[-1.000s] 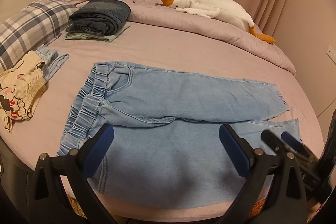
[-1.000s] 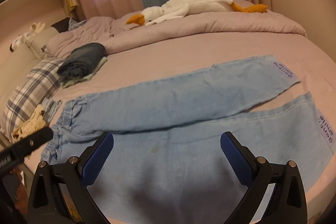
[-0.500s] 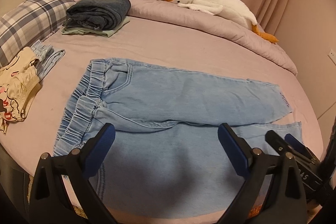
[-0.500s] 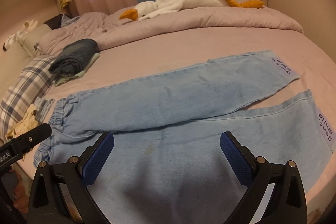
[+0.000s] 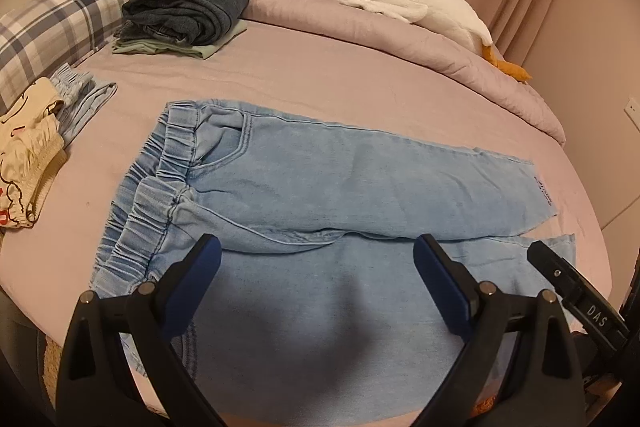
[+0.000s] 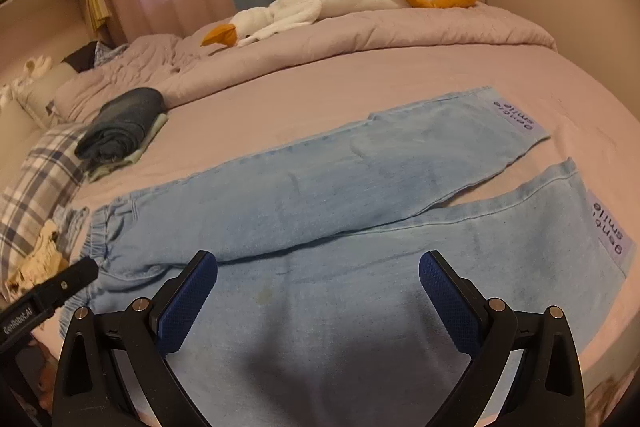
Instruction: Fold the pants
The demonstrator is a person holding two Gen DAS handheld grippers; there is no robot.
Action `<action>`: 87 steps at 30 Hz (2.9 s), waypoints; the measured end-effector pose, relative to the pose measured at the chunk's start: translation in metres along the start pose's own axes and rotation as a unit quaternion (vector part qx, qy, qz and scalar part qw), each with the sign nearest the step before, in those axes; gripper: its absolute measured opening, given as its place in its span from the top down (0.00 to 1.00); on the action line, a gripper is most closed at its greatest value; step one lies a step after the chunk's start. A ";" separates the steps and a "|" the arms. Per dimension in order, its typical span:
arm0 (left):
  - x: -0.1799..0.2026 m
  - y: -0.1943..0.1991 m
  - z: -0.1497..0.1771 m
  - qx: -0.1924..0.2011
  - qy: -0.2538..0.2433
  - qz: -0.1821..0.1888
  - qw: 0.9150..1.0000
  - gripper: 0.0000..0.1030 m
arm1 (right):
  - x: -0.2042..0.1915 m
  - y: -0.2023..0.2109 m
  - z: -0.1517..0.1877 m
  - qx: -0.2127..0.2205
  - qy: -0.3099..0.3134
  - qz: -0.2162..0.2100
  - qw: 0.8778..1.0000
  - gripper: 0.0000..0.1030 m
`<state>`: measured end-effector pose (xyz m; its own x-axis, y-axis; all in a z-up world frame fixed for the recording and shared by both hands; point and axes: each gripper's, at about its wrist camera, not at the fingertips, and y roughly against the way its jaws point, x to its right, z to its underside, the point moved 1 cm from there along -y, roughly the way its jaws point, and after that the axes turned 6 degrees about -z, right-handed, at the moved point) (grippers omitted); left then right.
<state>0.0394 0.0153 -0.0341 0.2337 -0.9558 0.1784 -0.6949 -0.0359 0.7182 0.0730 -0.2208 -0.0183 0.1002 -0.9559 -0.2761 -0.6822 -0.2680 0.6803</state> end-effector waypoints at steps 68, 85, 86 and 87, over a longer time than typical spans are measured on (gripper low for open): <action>0.050 -0.176 -0.081 -0.201 0.109 0.078 0.970 0.21 | 0.153 -0.005 0.002 0.097 -0.299 -0.053 0.948 0.93; 0.018 0.018 -0.037 -0.039 0.068 0.220 0.972 0.95 | 0.156 0.054 -0.001 0.117 -0.254 -0.062 0.958 0.93; 0.017 0.030 -0.016 -0.042 0.047 0.216 0.974 0.95 | 0.158 0.058 0.005 0.111 -0.253 -0.064 0.959 0.93; 0.017 0.033 -0.003 -0.049 0.035 0.211 0.976 0.95 | 0.160 0.060 0.010 0.105 -0.254 -0.061 0.960 0.93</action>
<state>0.0229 -0.0011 -0.0055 -0.0105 -0.8569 0.5154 -0.6715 0.3879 0.6314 0.0408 -0.3888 -0.0284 -0.1406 -0.7226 -0.6768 -0.8242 -0.2933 0.4844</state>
